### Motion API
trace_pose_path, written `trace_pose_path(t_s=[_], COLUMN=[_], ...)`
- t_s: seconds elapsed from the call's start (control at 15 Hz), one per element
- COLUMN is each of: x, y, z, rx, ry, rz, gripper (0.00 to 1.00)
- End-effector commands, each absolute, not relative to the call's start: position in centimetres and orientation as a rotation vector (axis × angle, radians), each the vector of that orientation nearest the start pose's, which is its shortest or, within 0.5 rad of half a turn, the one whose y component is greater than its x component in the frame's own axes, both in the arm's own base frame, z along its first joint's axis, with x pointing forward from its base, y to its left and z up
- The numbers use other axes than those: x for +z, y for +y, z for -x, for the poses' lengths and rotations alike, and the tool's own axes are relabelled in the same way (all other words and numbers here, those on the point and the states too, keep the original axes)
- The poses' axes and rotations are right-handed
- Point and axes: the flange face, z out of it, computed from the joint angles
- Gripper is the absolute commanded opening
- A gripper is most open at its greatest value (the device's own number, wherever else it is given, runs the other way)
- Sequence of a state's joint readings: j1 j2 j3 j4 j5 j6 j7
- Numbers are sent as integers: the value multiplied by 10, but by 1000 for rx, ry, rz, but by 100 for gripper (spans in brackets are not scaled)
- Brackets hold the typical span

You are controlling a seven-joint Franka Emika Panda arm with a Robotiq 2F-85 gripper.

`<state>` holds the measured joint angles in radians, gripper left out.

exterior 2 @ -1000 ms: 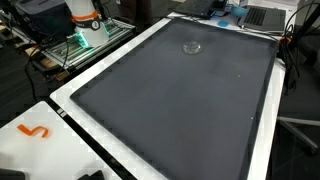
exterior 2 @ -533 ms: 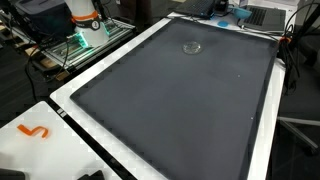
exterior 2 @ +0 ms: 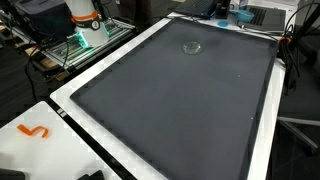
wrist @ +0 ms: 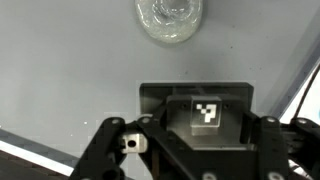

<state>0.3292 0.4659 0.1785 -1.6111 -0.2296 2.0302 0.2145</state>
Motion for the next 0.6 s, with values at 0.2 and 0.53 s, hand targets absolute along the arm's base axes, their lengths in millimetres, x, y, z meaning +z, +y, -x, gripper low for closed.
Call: trace_pose_path(t_s=[0.2,0.53], x=[356,355], y=[264,234], z=[-603,-601], rx=[-4,18], ry=[-521,-433], rz=[3093,3029], gripper=[31,31])
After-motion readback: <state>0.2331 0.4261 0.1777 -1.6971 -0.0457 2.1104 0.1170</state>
